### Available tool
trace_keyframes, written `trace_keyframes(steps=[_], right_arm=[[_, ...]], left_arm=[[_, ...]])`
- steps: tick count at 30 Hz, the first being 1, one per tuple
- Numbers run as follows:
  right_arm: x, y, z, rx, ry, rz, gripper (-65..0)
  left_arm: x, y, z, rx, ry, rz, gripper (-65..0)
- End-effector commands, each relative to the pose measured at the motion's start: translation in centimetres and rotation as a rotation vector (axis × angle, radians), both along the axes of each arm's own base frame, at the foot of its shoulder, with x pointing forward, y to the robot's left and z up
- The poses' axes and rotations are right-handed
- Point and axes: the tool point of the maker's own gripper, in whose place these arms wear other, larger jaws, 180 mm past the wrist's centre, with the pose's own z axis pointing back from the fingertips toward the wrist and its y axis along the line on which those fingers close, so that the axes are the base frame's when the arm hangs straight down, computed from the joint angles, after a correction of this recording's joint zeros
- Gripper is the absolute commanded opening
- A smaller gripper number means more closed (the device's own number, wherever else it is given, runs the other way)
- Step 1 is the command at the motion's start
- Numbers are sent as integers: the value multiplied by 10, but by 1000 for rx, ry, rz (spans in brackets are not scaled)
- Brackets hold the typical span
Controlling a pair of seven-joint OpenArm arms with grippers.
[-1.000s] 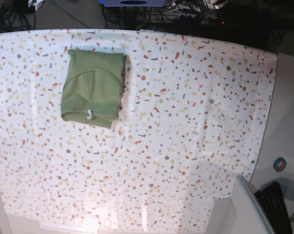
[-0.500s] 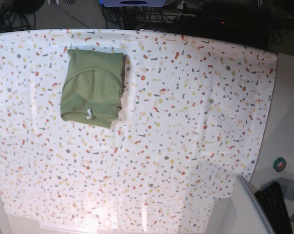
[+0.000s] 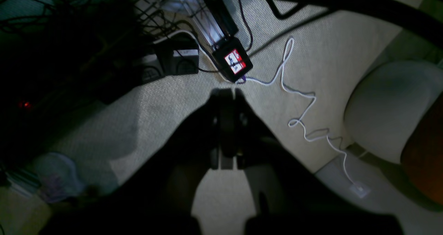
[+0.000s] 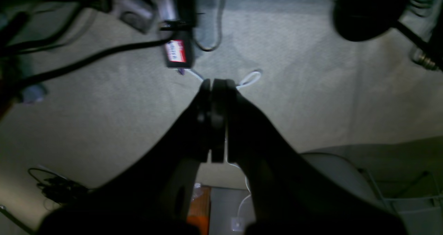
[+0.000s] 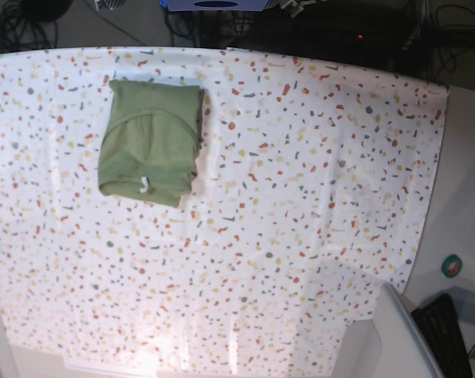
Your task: Layout the t-shirt on the table in an organized manner, then fold the t-shirt properly
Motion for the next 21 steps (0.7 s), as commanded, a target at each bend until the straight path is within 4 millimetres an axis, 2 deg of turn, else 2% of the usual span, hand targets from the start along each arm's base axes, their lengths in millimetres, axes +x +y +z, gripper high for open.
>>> trace_keyframes(steps=[1,6,12,17,21], right_arm=[[-5,-2,1,-5,4,-5,-650],[8,23,-1,32,-33,-11,-650],[13,34,-1,47,-48,-14,-650],[19,34,-2,47,-57,-13,-650],[20,34,-2,48,-58,-7,-650]], left_arm=[[-1,-1,1,-11,0,3,-650],[-13,5,2,2,24,3,-650],[-31,14,3,25,65,7,-650],[-28,13,3,24,56,14,-650],[-20,24,-3,93,3,-6,-650]])
